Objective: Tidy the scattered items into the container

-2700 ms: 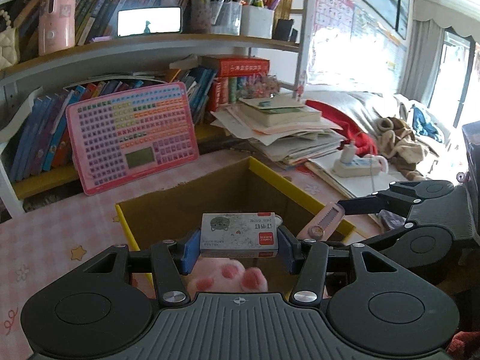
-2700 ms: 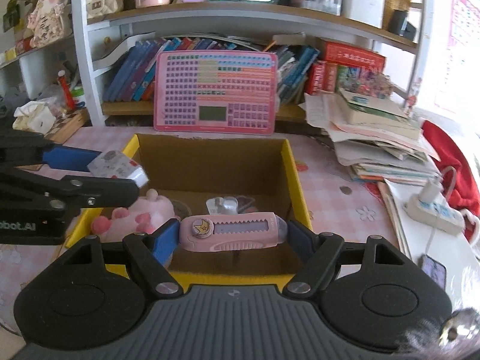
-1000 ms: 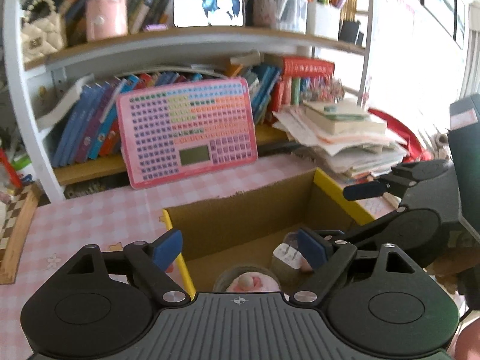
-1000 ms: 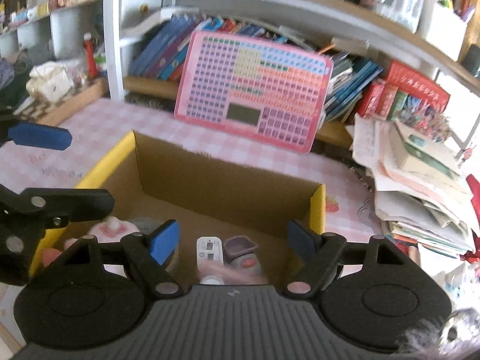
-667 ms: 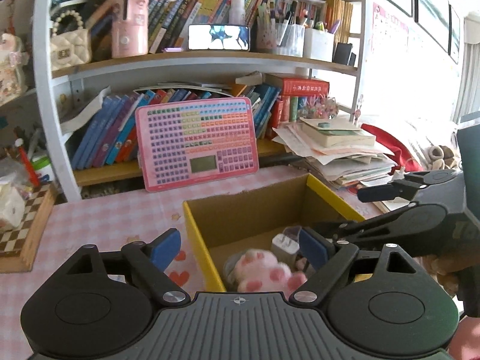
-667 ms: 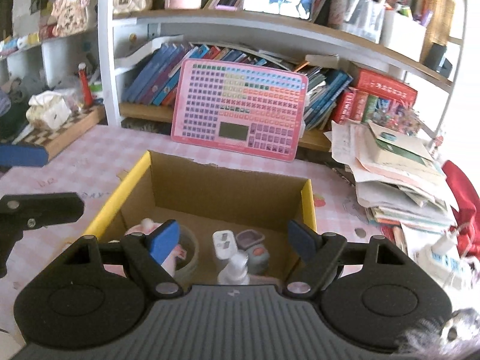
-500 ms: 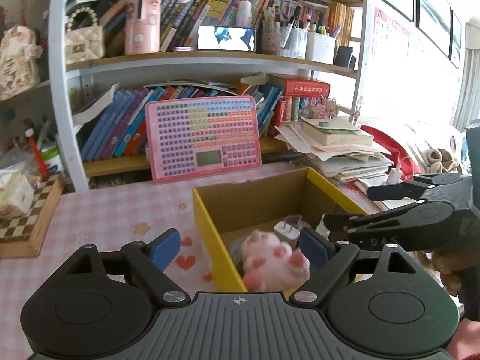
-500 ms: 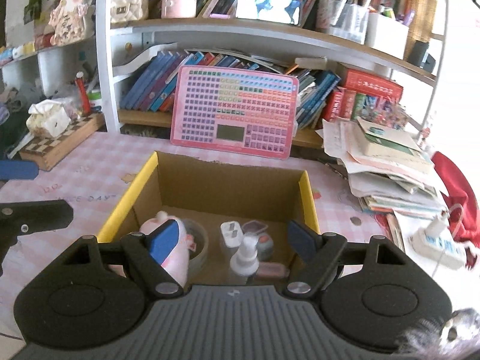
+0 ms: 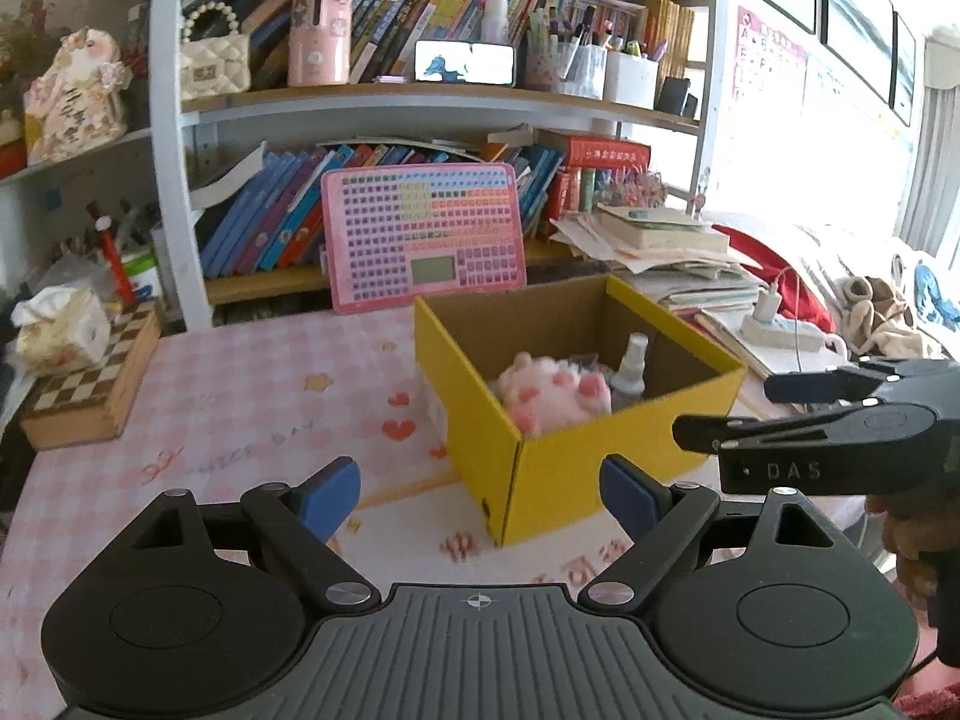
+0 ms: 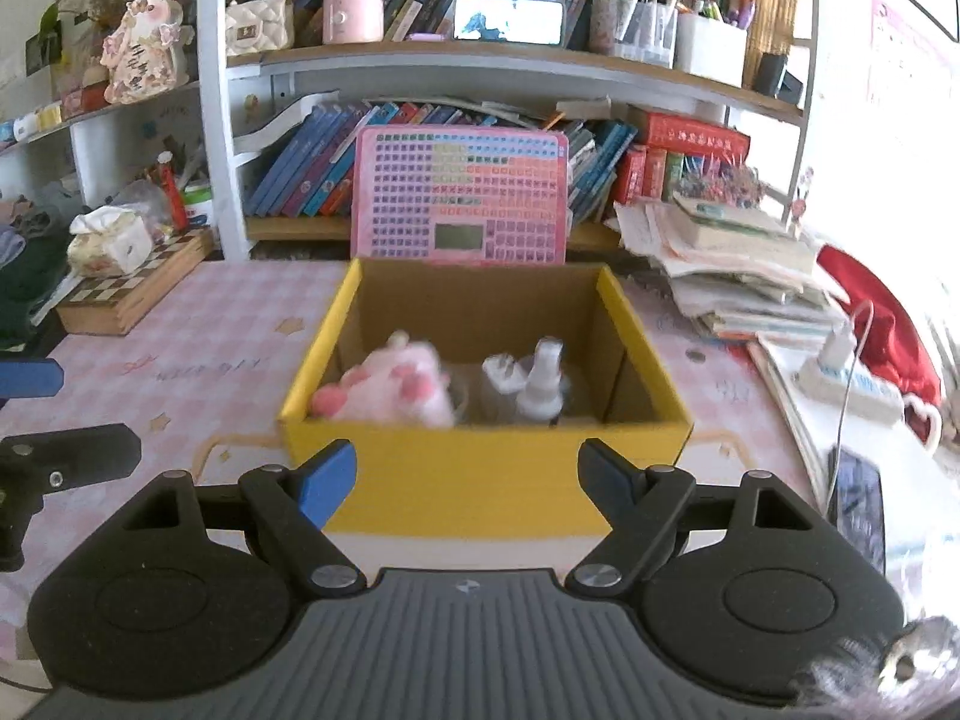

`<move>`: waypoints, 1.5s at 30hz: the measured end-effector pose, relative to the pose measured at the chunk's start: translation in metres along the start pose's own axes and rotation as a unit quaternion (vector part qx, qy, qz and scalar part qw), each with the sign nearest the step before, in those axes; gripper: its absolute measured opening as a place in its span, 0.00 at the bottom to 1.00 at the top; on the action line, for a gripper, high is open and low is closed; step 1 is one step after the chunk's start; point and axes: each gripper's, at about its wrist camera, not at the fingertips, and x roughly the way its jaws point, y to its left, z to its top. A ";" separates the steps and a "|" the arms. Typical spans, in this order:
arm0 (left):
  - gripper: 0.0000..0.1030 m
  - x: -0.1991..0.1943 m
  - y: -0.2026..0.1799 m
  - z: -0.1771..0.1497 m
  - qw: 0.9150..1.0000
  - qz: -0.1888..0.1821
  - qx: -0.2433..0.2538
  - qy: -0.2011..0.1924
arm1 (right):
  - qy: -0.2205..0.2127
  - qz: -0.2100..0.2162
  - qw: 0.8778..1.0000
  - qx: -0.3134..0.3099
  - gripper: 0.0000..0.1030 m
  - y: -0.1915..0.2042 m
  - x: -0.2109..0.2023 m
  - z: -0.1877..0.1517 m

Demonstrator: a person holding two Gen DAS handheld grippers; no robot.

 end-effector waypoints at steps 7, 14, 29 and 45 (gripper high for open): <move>0.87 -0.033 0.008 -0.033 1.000 0.011 -0.007 0.015 | 0.014 0.009 1.000 0.008 0.78 0.031 -0.031 -0.036; 0.87 -0.060 0.014 -0.066 0.999 0.039 -0.004 0.035 | 0.030 0.006 1.000 0.000 0.81 0.056 -0.049 -0.067; 0.87 -0.086 0.028 -0.095 0.995 0.077 -0.017 0.065 | 0.038 0.004 0.999 0.009 0.89 0.082 -0.071 -0.093; 0.96 -0.092 0.035 -0.100 0.994 0.079 -0.026 0.076 | 0.039 0.015 0.999 -0.004 0.94 0.094 -0.073 -0.092</move>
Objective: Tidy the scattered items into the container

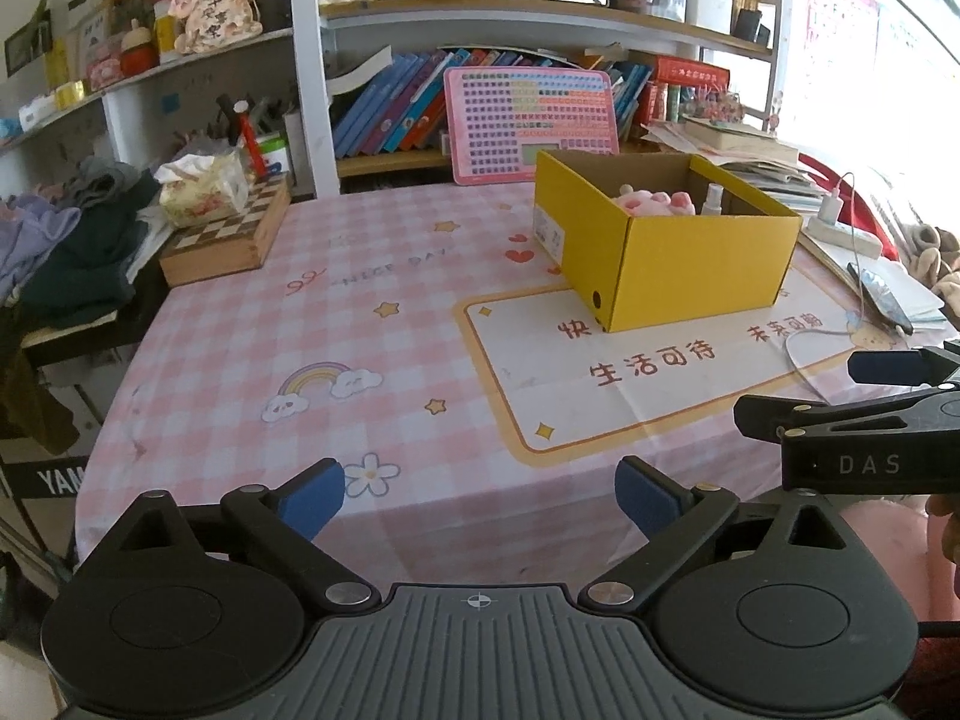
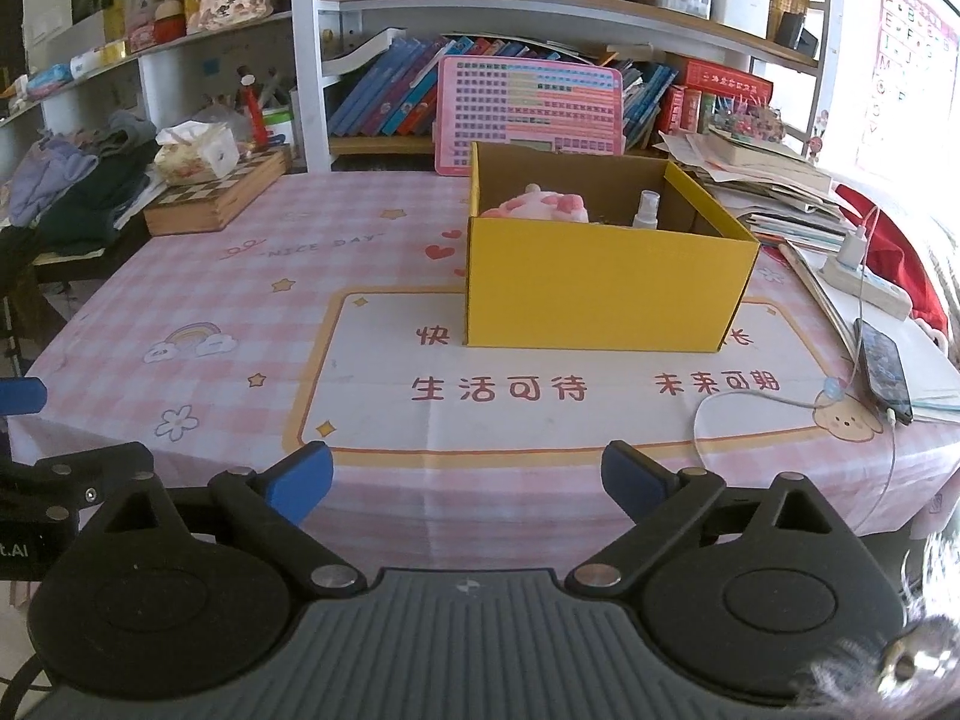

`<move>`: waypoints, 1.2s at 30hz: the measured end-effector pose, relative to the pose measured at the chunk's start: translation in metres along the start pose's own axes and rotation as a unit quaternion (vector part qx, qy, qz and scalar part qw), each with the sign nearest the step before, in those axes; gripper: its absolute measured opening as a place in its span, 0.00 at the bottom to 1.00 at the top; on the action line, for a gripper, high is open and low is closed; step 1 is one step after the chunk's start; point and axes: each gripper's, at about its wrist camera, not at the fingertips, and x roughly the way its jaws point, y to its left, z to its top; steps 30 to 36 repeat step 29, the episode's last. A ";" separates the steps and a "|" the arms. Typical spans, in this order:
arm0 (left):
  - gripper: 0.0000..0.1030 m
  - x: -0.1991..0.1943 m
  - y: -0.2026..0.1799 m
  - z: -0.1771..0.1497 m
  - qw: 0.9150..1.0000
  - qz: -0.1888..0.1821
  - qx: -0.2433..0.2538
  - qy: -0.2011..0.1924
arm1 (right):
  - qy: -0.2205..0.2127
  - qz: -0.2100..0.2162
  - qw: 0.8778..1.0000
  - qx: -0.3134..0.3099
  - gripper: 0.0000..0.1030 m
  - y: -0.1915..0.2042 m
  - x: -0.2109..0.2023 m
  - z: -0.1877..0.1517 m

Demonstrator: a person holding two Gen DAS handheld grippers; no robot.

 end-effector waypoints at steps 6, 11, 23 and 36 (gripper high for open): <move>0.96 0.000 0.000 0.000 1.000 -0.003 -0.002 0.002 | 0.002 0.001 1.000 -0.001 0.95 0.001 0.001 0.001; 0.97 0.000 -0.001 0.001 1.000 -0.007 -0.003 0.000 | 0.003 0.001 1.000 -0.001 0.95 0.001 0.001 0.001; 0.97 0.003 -0.001 0.001 1.000 -0.013 -0.011 0.004 | 0.010 0.008 1.000 -0.005 0.95 -0.001 0.005 0.001; 0.97 0.005 0.000 0.002 1.000 -0.014 -0.009 0.005 | 0.011 0.009 1.000 -0.003 0.95 0.001 0.007 0.001</move>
